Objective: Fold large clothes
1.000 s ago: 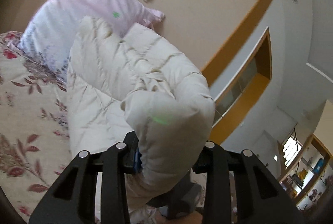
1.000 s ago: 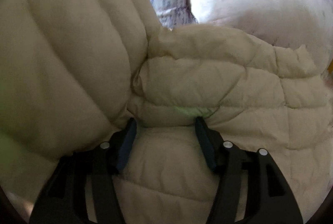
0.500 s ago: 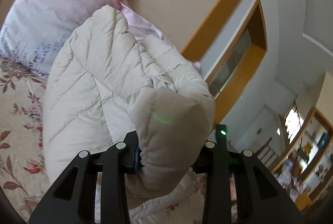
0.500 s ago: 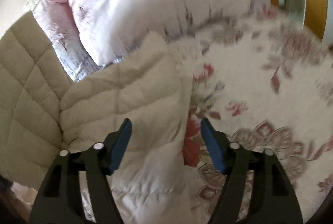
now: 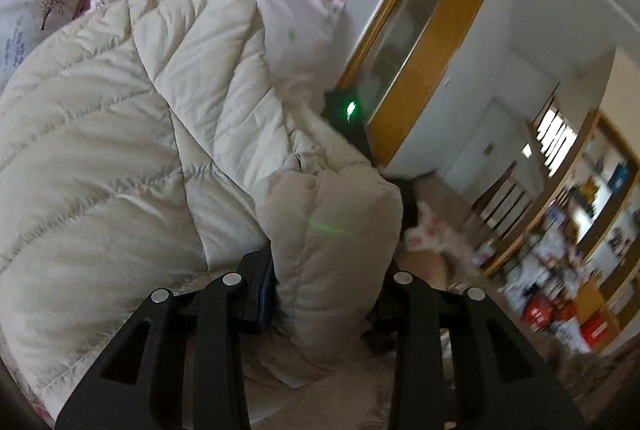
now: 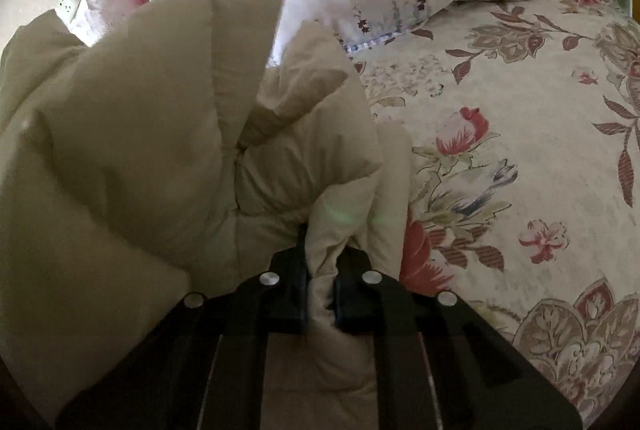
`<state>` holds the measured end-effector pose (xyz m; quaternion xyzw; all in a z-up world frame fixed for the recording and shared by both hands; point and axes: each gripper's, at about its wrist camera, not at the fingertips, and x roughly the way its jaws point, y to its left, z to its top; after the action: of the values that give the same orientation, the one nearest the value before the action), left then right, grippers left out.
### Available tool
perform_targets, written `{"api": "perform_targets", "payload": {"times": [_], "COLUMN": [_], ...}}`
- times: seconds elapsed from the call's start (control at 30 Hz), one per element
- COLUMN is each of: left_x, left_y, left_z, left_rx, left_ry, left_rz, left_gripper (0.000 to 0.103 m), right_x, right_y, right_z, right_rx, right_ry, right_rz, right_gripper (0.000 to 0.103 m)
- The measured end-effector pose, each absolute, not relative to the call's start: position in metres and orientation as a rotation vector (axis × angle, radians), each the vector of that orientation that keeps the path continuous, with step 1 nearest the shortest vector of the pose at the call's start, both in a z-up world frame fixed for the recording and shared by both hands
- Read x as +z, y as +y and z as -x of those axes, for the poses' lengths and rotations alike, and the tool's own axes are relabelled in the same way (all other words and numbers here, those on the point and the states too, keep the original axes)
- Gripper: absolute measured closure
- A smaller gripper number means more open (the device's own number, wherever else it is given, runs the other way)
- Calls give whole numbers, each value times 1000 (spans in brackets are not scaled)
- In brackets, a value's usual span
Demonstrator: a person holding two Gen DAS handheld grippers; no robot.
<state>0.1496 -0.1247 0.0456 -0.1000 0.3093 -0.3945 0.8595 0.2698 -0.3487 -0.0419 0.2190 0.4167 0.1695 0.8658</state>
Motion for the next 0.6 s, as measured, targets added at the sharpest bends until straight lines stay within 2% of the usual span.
{"api": "perform_targets", "payload": {"times": [0.07, 0.13, 0.17, 0.2, 0.37, 0.5, 0.6], "left_x": [37, 26, 23, 19, 11, 11, 11], "left_y": [-130, -136, -139, -140, -148, -149, -149], "left_z": [-155, -160, -160, -164, -159, -159, -159], "left_rx": [-802, -778, -772, -761, -751, -743, -739], "left_ry": [694, 747, 762, 780, 820, 827, 829], "left_rz": [185, 154, 139, 111, 36, 3, -11], "left_gripper": [68, 66, 66, 66, 64, 63, 63], "right_x": [-42, -38, -34, -28, 3, 37, 51], "right_y": [-359, -376, -387, -403, -434, -407, -381], "right_z": [-268, -263, -258, -250, -221, -221, -230], "right_rx": [352, 300, 247, 169, 156, 364, 434], "right_ry": [870, 854, 843, 809, 689, 637, 665], "right_rz": [-476, -483, -479, -487, -566, -566, -496], "right_gripper": [87, 71, 53, 46, 45, 25, 24]}}
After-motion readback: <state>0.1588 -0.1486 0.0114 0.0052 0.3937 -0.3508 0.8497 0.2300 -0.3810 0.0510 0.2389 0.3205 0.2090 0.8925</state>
